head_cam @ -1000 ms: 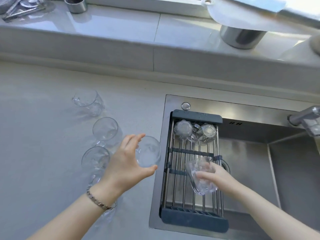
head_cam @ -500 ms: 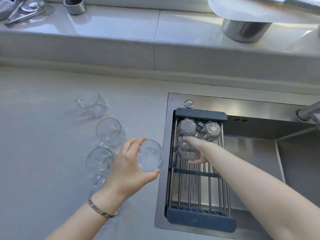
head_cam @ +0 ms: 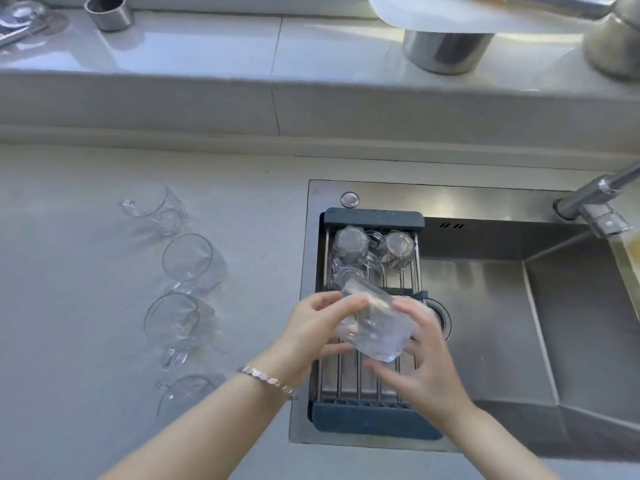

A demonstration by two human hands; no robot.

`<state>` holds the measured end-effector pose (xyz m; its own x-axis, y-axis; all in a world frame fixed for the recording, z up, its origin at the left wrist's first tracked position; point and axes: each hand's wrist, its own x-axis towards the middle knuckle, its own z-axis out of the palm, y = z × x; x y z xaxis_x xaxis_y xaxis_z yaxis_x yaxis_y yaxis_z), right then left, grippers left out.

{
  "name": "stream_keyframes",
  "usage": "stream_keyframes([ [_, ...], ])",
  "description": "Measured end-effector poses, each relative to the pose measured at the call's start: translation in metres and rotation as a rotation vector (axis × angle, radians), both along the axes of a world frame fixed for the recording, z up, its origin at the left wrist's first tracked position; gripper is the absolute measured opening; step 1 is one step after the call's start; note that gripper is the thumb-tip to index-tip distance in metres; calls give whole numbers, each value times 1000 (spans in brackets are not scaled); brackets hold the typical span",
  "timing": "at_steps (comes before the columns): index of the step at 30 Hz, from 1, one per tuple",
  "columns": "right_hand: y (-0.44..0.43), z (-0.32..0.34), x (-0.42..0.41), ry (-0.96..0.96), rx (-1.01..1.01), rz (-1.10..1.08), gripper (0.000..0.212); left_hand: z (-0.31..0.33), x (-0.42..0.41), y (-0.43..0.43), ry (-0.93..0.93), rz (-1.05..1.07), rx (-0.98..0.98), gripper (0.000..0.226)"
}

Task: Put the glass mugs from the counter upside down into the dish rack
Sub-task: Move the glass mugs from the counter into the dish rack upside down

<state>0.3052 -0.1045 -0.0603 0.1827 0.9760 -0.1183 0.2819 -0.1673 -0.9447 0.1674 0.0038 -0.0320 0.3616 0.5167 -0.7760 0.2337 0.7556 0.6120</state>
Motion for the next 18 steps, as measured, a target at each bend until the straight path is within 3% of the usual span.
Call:
stream_keyframes([
  [2,-1,1,11,-39,24,-127,67,-6,14,-4,-42,-85,-56,60],
  [4,1,3,26,-111,-28,-136,63,-11,23,-4,43,-231,16,59],
  [6,8,2,42,-241,-140,-130,62,-20,25,2,279,-450,334,58],
  [8,21,-5,55,-364,-293,-155,61,-35,23,11,536,-672,778,53],
  [11,49,-18,61,-530,-504,-148,63,-62,24,27,662,-992,1148,55],
  [14,74,-33,57,-714,-608,-45,65,-82,30,34,746,-1166,1185,60],
  [18,87,-56,50,-906,-617,91,68,-97,33,38,770,-1157,1155,61],
])
